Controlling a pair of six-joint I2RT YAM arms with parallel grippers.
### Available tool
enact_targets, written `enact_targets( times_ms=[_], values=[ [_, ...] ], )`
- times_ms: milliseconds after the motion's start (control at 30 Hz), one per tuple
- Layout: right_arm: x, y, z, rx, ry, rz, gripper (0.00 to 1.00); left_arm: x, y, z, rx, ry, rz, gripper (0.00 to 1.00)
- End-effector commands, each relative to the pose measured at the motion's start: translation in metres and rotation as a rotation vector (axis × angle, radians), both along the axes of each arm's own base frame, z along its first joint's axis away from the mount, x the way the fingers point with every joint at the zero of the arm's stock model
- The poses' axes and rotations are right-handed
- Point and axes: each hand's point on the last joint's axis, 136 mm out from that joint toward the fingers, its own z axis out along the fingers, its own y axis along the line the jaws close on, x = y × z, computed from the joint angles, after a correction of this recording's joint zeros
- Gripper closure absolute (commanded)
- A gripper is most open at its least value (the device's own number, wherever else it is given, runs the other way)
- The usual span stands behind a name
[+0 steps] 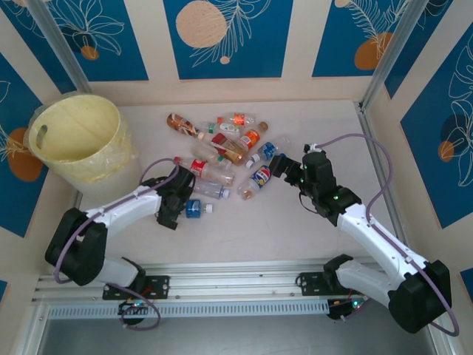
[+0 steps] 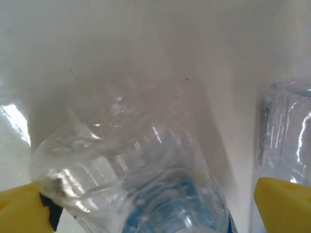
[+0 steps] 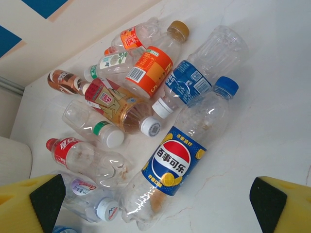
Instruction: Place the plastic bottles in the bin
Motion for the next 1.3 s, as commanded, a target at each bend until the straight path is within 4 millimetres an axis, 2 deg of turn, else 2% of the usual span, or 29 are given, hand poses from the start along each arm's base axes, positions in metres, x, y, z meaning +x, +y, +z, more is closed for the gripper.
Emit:
enact_targets(
  times_ms=[0, 200, 400, 567, 633, 867, 1067, 1200, 1267],
  values=[
    [-0.002, -0.006, 0.002, -0.011, -0.004, -0.015, 0.01, 0.004, -0.001, -0.008, 0.012, -0.002, -0.005, 0.02],
    [-0.004, -0.008, -0.001, -0.017, 0.001, -0.019, 0.0, 0.002, 0.0, -0.025, 0.04, 0.034, -0.019, 0.11],
    [-0.004, -0.008, -0.002, -0.019, 0.003, -0.02, 0.0, 0.016, -0.004, -0.032, 0.067, -0.022, -0.115, 0.2],
    [-0.004, -0.009, -0.004, -0.02, 0.01, -0.023, 0.0, 0.033, -0.004, -0.026, 0.119, -0.15, -0.236, 0.26],
    [-0.004, -0.009, -0.005, -0.019, 0.011, -0.025, 0.0, 0.042, -0.009, -0.022, 0.127, -0.228, -0.311, 0.34],
    [-0.005, -0.008, -0.003, -0.01, 0.015, -0.023, 0.0, 0.045, -0.006, -0.016, 0.204, -0.298, -0.445, 0.37],
    [-0.006, -0.008, -0.005, -0.005, 0.023, -0.024, 0.0, 0.052, -0.025, -0.006, 0.194, -0.357, -0.618, 0.42],
    [-0.005, -0.006, -0.003, 0.001, 0.017, -0.012, 0.01, 0.057, -0.037, 0.01, 0.187, -0.434, -0.702, 0.47],
    [-0.005, 0.003, 0.002, 0.014, -0.016, 0.039, 0.0, 0.06, -0.042, 0.019, 0.193, -0.474, -0.747, 0.48]
  ],
)
